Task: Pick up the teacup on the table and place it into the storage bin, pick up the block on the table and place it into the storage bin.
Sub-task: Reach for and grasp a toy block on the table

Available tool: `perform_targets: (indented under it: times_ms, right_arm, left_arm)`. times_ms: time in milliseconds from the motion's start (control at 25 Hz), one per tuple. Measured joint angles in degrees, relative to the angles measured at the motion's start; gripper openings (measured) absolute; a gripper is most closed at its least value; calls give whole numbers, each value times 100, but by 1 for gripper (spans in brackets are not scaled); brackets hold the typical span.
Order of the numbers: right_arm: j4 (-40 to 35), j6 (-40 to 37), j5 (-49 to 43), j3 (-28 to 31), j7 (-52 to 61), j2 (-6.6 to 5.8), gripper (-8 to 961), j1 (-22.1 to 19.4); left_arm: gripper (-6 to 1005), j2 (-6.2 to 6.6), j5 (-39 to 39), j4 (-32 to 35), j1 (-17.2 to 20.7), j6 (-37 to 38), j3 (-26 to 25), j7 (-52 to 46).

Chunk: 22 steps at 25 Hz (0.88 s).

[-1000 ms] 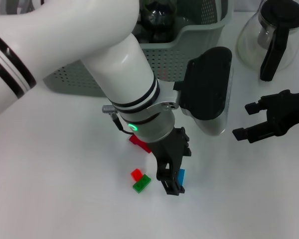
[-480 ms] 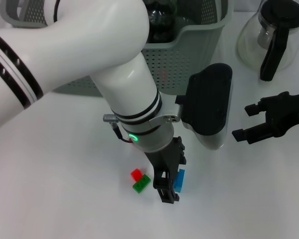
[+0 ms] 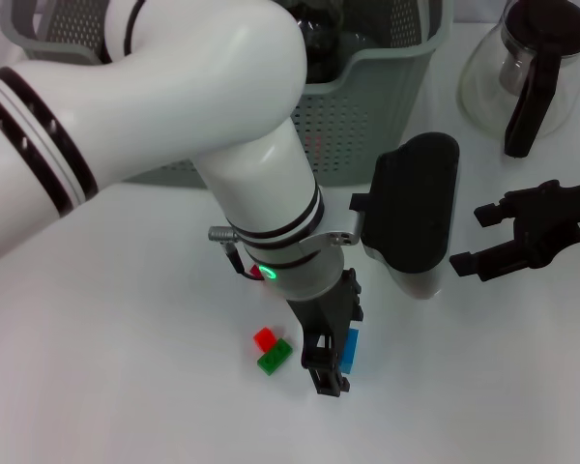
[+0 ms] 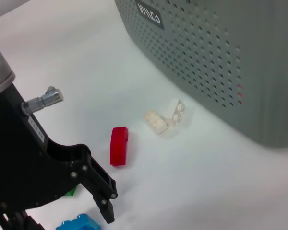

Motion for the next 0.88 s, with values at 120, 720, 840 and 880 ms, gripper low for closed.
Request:
perform_targets:
  times_ms: [120, 720, 840, 880]
  right_arm:
    - [3, 9, 0, 1, -7, 0, 947, 0]
    - [12, 72, 1, 8, -14, 5, 947, -7]
    - [19, 73, 1, 17, -15, 7, 947, -4]
    - [19, 73, 1, 18, -15, 7, 947, -3]
  left_arm:
    - [833, 0, 0, -65, -46, -45, 49, -29]
    - [669, 8, 0, -215, -199, -62, 81, -91]
    - [570, 9, -1, -248, -221, -68, 94, -92]
    - [536, 9, -1, -254, -229, -68, 93, -93]
